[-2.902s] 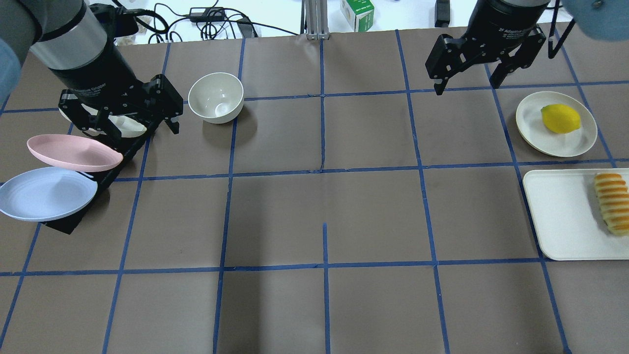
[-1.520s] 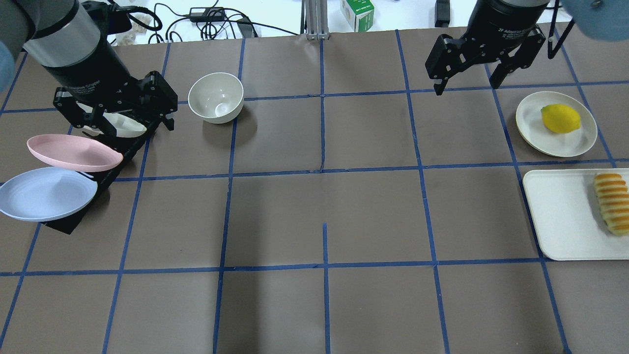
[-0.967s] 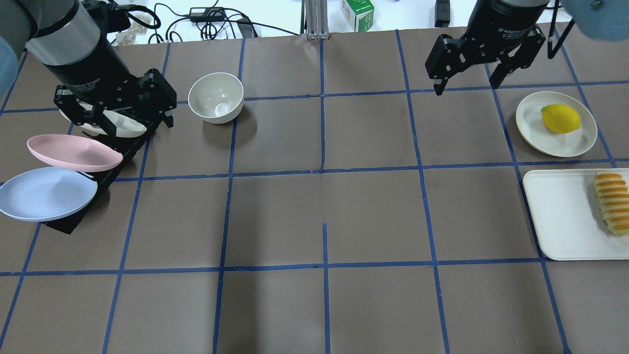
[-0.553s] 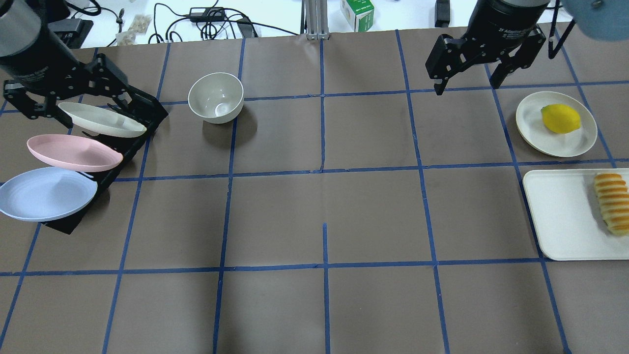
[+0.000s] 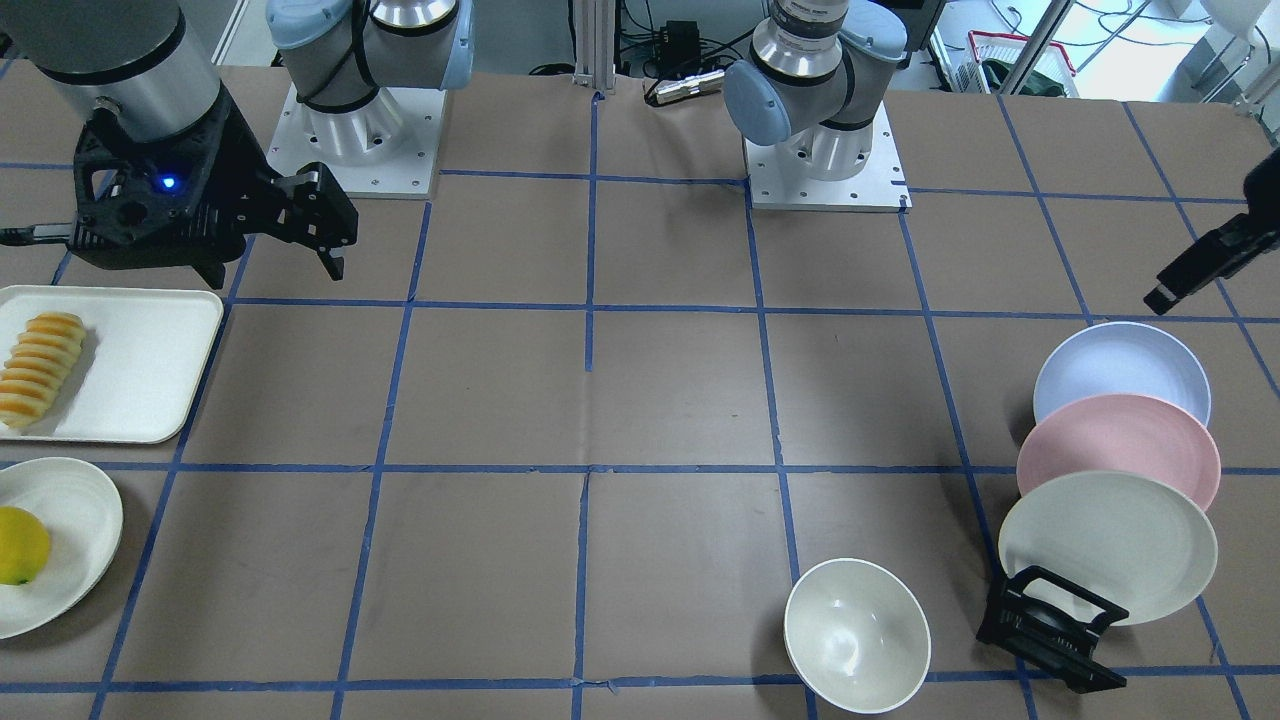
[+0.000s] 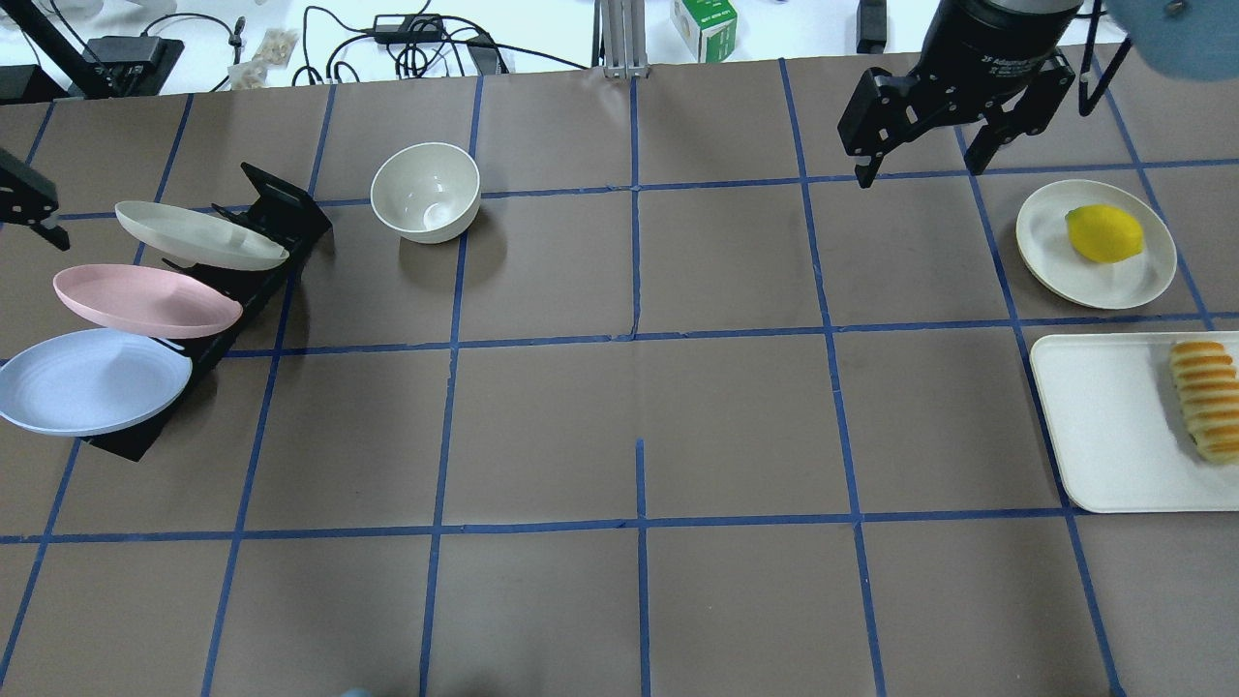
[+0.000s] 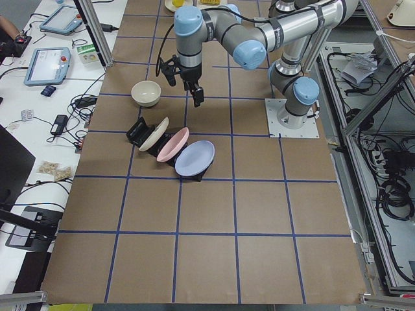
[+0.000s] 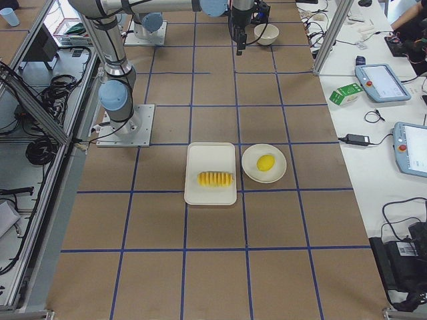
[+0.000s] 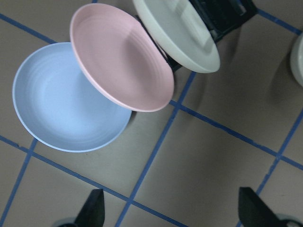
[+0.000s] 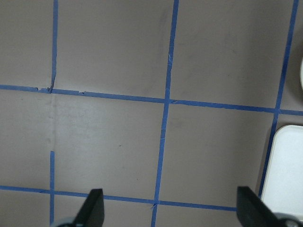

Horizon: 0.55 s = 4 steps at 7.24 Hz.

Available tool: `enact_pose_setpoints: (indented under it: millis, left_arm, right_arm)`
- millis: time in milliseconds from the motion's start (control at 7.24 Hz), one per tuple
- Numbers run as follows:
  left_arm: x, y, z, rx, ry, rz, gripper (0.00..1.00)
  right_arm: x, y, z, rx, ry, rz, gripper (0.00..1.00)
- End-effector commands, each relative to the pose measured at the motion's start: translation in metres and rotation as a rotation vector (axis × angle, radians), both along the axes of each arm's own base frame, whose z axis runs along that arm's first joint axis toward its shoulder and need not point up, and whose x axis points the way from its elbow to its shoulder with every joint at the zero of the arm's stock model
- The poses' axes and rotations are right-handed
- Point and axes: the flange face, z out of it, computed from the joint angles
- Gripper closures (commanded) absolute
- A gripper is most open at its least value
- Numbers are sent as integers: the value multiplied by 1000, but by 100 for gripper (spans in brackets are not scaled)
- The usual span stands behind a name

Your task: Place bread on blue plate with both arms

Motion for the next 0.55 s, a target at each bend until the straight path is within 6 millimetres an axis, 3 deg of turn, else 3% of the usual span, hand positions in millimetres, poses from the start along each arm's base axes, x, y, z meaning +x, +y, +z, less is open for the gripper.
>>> enact_pose_setpoints:
  millis: [0, 276, 415]
  left_arm:
    - [93, 26, -17, -9, -7, -51, 0]
    - [153, 44, -41, -31, -2, -121, 0]
    - [166, 44, -63, -64, 46, -125, 0]
  right_arm:
    - [-1, 0, 0, -1, 0, -2, 0]
    - [0, 0, 0, -1, 0, 0, 0]
    - [-1, 0, 0, 0, 0, -2, 0]
